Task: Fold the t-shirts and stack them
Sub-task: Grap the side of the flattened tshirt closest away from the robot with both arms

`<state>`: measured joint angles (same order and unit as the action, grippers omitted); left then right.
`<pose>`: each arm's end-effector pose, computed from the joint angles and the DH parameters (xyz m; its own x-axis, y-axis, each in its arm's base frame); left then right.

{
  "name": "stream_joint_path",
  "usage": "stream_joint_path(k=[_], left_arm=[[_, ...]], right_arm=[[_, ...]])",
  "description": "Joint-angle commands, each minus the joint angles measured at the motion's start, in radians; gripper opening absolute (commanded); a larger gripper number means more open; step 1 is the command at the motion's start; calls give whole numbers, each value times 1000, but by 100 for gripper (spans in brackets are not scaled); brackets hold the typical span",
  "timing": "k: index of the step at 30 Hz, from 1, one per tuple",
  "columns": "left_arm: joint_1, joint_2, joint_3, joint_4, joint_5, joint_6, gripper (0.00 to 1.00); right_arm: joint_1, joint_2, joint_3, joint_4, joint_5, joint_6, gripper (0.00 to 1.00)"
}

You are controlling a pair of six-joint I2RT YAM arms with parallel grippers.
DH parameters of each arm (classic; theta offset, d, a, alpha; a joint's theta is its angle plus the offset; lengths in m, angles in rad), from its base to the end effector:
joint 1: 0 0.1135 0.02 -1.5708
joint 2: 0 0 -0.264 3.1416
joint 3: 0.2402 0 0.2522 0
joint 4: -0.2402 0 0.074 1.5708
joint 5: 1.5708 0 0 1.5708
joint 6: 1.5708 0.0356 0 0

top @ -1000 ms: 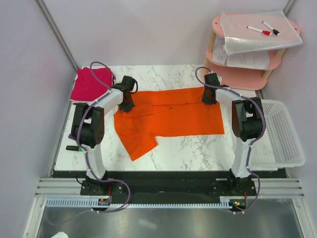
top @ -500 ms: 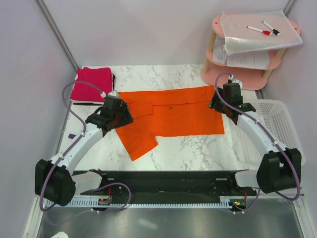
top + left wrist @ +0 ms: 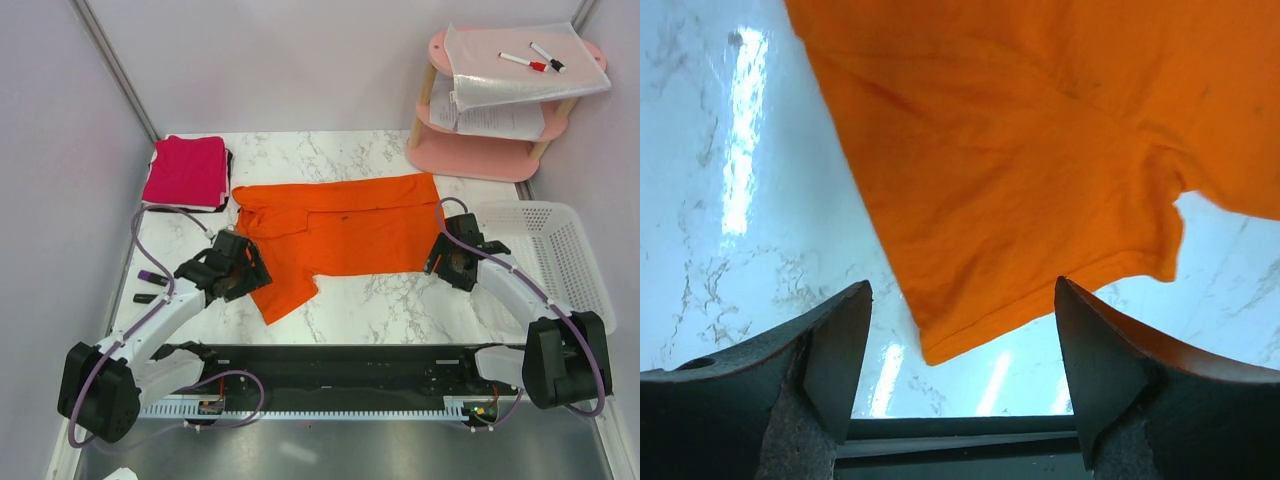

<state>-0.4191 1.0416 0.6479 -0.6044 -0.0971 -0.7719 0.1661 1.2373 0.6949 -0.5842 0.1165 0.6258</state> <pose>0.1798 -0.0763 0.2109 -0.7992 -0.4040 -0.4452 -0.2796 0.9054 -0.3196 0.2190 0.0325 0.1891 -0.7891 0.4576 -0.4098 0.4285 0.8881 0.1666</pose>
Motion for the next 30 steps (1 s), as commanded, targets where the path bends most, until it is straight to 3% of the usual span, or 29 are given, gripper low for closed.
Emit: stream_joint_path(k=[1, 16, 20, 23, 24, 26, 27, 30], left_arm=[[-23, -17, -54, -26, -18, -70, 81], [-83, -68, -109, -48, -27, -118, 83], [-112, -60, -119, -47, -26, -138, 79], [-132, -48, -125, -44, -26, -155, 75], [-138, -43, -126, -41, -21, -159, 73], [-156, -32, -137, -32, -18, -173, 70], [-165, -19, -143, -11, -16, -182, 69], [-188, 24, -178, 26, -27, -205, 69]], right_arm=[[-2, -24, -5, 14, 121, 51, 79], [-5, 217, 34, 221, 201, 132, 69], [-5, 255, 37, 264, 216, 147, 66], [-7, 261, 35, 331, 222, 149, 59], [-5, 263, 35, 340, 219, 147, 43], [-5, 263, 37, 363, 215, 144, 24], [-5, 264, 38, 365, 206, 146, 8], [-7, 268, 40, 374, 189, 144, 1]])
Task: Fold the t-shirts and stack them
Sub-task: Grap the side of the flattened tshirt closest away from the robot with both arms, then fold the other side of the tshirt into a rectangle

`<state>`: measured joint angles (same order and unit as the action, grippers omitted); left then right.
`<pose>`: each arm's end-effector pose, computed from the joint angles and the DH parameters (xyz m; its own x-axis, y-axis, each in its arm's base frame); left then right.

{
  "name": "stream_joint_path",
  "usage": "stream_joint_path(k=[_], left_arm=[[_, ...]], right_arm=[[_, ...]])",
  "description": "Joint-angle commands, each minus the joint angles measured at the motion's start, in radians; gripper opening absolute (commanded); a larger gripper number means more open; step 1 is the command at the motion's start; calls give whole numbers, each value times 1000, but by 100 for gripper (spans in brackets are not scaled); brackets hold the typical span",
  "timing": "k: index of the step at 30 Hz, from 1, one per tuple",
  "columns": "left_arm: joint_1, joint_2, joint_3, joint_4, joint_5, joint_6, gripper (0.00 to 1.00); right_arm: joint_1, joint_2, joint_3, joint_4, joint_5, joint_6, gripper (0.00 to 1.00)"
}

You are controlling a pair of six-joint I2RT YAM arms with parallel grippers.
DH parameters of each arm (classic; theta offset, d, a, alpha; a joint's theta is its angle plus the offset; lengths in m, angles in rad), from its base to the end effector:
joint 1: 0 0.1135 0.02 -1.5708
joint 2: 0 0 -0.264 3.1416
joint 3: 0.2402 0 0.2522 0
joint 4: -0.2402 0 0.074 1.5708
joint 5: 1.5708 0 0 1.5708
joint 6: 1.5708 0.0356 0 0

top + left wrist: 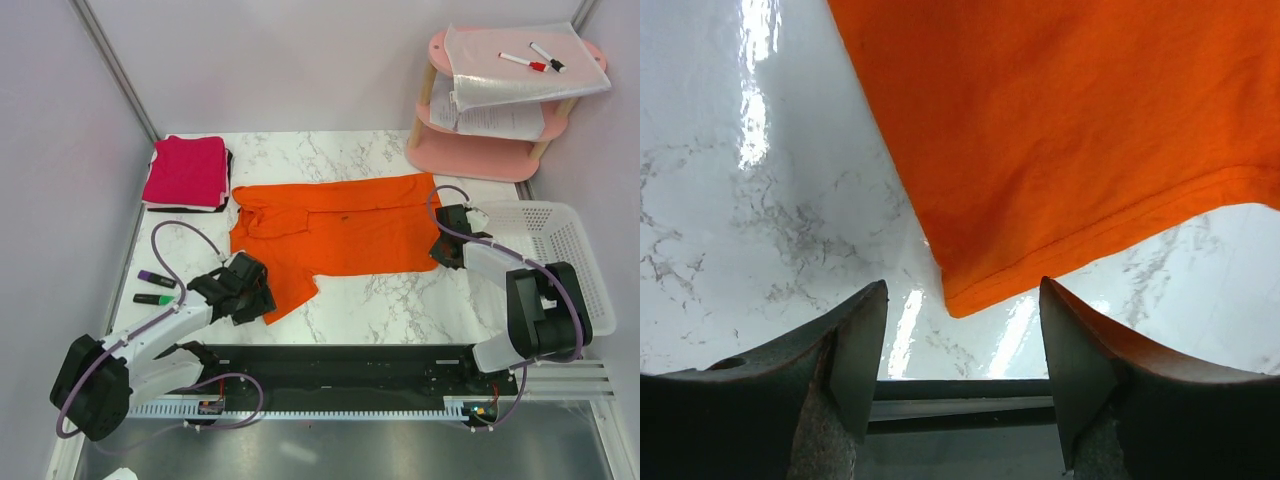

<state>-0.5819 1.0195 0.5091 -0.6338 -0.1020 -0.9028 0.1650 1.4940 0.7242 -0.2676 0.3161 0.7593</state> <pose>0.1440 -0.0904 0.1715 -0.8727 -0.3607 -0.3291 -0.2802 0.9219 -0.2674 0.2703 0.0338 0.1565 -0.6162 0.5607 -0.5531 0.5846 0.7962 0.1559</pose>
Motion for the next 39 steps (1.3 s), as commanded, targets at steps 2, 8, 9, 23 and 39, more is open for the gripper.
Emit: stream_joint_path(k=[2, 8, 9, 23, 39], left_arm=[[-52, 62, -29, 54, -47, -80, 68], [-65, 114, -17, 74, -80, -85, 43], [-65, 122, -15, 77, -88, -85, 35], [-72, -39, 161, -89, -162, -51, 2], [48, 217, 551, -118, -301, 79, 2]], right_arm=[[-4, 6, 9, 59, -18, 5, 0], [-5, -40, -12, 59, -41, -8, 0], [-4, -47, -16, 57, -45, -11, 0], [-4, -230, -49, -16, -91, -55, 0], [-19, 14, 199, 21, -64, -123, 0]])
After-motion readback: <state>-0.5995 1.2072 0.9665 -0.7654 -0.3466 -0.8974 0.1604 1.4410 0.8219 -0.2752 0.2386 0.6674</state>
